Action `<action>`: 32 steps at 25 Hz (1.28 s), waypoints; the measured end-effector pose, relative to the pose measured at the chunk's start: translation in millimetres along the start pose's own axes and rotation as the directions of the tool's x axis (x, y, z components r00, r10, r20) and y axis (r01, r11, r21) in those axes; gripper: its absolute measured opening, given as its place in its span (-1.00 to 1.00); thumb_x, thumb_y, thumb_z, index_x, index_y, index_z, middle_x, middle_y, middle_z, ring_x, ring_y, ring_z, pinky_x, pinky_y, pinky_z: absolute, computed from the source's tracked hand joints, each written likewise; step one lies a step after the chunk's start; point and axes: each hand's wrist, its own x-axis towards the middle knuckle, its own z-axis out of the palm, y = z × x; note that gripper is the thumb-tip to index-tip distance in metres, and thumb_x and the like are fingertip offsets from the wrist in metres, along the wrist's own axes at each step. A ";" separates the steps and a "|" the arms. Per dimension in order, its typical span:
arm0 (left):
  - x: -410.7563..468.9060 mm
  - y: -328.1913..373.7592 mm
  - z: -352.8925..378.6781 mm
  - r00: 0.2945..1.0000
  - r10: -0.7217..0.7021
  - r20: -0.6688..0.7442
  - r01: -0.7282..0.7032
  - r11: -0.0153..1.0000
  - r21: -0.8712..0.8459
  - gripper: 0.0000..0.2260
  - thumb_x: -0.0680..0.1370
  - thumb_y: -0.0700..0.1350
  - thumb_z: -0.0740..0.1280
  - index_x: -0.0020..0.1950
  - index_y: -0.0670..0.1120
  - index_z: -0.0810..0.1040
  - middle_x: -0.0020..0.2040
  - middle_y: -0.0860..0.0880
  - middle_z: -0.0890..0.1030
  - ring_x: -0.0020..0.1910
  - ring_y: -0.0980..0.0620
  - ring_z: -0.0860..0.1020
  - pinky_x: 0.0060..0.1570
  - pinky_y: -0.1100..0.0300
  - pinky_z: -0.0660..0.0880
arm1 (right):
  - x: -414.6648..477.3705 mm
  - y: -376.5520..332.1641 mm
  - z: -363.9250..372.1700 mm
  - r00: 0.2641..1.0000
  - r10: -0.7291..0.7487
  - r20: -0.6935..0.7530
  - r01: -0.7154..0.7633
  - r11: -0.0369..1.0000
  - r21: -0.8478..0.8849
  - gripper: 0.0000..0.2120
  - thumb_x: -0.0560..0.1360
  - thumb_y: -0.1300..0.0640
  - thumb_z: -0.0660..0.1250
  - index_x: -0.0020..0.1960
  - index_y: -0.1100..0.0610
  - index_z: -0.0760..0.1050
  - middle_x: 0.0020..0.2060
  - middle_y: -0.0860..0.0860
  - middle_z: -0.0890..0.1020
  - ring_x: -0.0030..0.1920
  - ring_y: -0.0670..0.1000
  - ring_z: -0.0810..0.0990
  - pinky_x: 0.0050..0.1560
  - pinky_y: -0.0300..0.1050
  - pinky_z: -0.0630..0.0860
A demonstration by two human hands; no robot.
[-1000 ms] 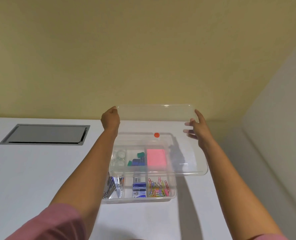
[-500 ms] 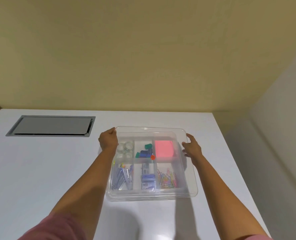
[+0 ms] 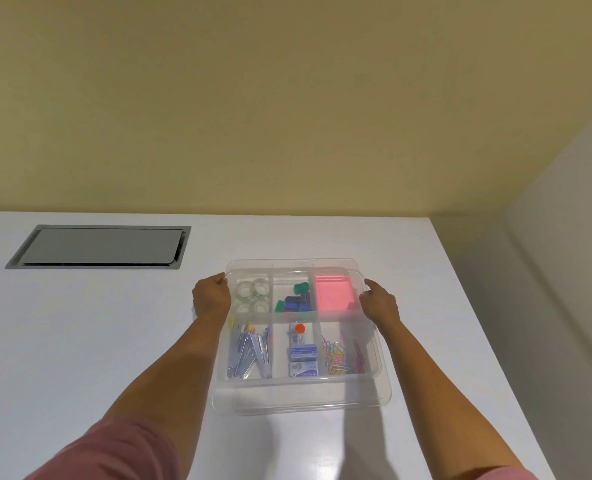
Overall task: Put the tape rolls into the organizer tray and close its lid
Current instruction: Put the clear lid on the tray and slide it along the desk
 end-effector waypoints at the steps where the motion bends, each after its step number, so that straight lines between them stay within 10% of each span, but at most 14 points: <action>1: 2.1 -0.3 1.3 1.000 -0.008 -0.001 0.008 1.000 0.004 -0.74 0.61 -0.19 0.23 0.25 -0.19 0.58 0.24 -0.21 0.60 0.22 -0.23 0.54 0.18 0.01 0.48 | 2.2 -0.3 0.5 1.000 0.006 -0.001 -0.006 1.000 0.017 -0.56 0.59 0.24 0.10 0.47 0.10 0.28 0.35 0.16 0.50 0.34 0.20 0.45 0.31 -0.02 0.41; 11: 26.3 7.1 23.7 0.999 -0.029 -0.021 0.030 0.998 0.054 -0.72 0.59 -0.16 0.20 0.22 -0.23 0.57 0.23 -0.28 0.56 0.21 -0.28 0.52 0.23 -0.06 0.47 | 36.0 -12.1 -3.0 0.991 0.128 -0.039 -0.106 0.930 0.352 -0.66 0.56 0.25 0.17 0.28 0.11 0.51 0.24 0.16 0.58 -0.02 0.09 0.51 -0.03 -0.13 0.43; 24: 42.4 12.1 43.6 0.990 -0.106 -0.088 0.094 0.986 -0.135 -0.75 0.58 -0.19 0.15 -0.10 -0.20 0.62 -0.20 -0.13 0.54 -0.19 -0.07 0.45 -0.14 0.17 0.39 | 67.1 -30.2 16.2 0.940 0.338 -0.047 -0.237 0.745 0.623 -0.67 0.57 0.07 0.28 0.12 0.34 0.57 0.19 0.27 0.59 0.23 0.27 0.53 0.22 0.06 0.49; 29: 46.3 11.5 44.9 0.984 -0.164 -0.071 0.149 0.973 -0.175 -0.78 0.59 -0.13 0.18 -0.23 -0.14 0.49 -0.33 -0.09 0.47 -0.23 -0.04 0.42 -0.18 0.17 0.36 | 74.5 -31.1 17.1 0.898 0.439 0.017 -0.333 0.655 0.679 -0.70 0.49 0.00 0.38 -0.26 0.22 0.50 -0.06 0.16 0.58 -0.05 0.17 0.50 -0.04 -0.04 0.45; 32: 47.4 11.0 45.6 0.982 -0.177 -0.059 0.163 0.967 -0.194 -0.77 0.60 -0.08 0.22 -0.22 -0.11 0.48 -0.39 0.01 0.44 -0.18 -0.05 0.46 -0.14 0.17 0.39 | 80.1 -32.7 15.0 0.871 0.490 0.033 -0.391 0.652 0.650 -0.66 0.46 -0.03 0.39 -0.26 0.20 0.38 -0.17 0.09 0.51 -0.07 0.14 0.47 0.14 0.02 0.50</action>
